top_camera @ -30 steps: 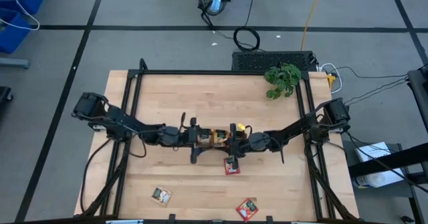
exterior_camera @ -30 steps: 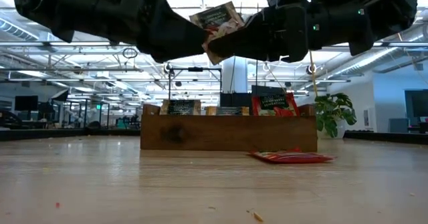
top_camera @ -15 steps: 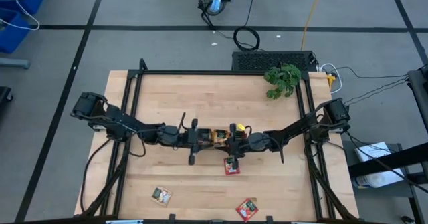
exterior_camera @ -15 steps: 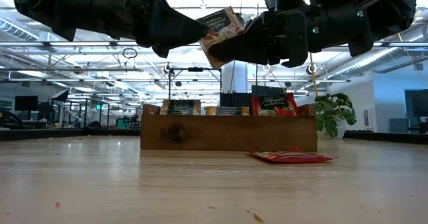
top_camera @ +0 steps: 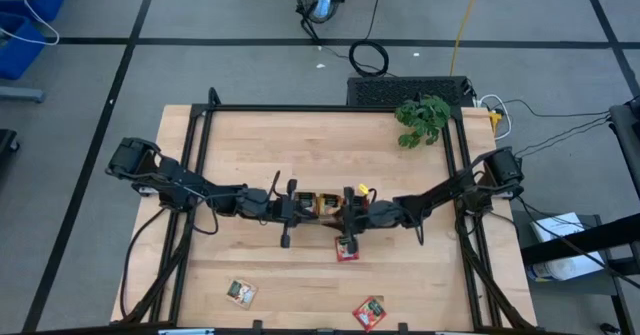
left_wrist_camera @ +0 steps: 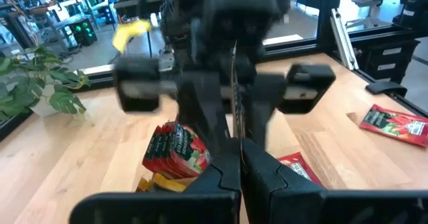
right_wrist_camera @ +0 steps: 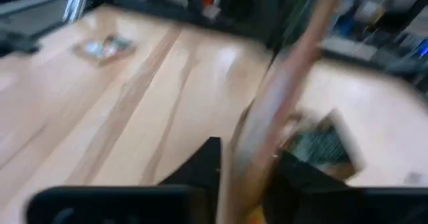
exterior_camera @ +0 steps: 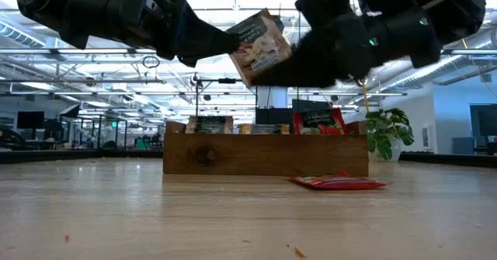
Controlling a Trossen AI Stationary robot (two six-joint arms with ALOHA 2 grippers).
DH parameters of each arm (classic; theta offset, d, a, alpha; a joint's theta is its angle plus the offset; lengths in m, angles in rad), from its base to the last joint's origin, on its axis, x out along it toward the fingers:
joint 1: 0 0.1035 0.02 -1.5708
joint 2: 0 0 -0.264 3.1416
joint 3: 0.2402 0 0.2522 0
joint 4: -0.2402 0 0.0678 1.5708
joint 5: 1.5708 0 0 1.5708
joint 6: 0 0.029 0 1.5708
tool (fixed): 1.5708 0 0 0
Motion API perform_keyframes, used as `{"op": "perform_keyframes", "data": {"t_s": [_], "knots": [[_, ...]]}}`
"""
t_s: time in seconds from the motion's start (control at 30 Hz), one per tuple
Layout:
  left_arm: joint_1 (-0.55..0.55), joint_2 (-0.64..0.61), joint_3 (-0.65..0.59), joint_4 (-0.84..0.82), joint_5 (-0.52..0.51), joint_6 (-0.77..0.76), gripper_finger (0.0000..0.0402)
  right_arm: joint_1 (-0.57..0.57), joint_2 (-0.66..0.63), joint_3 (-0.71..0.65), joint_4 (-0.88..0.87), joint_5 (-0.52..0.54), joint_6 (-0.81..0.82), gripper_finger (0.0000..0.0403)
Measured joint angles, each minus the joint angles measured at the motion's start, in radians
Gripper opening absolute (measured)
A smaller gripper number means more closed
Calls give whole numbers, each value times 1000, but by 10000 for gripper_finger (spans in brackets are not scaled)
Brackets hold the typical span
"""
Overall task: Pick & Place Tea
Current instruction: Put the brown tea bag into the left section of the wooden organizer
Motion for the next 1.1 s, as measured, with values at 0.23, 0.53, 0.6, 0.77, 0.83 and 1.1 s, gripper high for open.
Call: {"op": "perform_keyframes", "data": {"t_s": [0.23,0.53,0.6,0.77,0.83,1.1], "knots": [[0,0,0,-8,0,-1,3,14,1,-2,-92,2,145,180],[-24,-1,0,-50,0,0,2,43,-98,-1,-269,160,157,226],[-34,-14,0,-67,-7,8,3,48,-150,-2,-344,159,174,222],[-40,-18,0,-92,-74,7,2,69,-283,-2,-395,160,174,212],[-40,-19,1,-88,-75,7,3,75,-313,-2,-342,159,132,209],[-37,-19,25,-129,-77,6,3,55,-253,64,-363,157,107,201]]}}
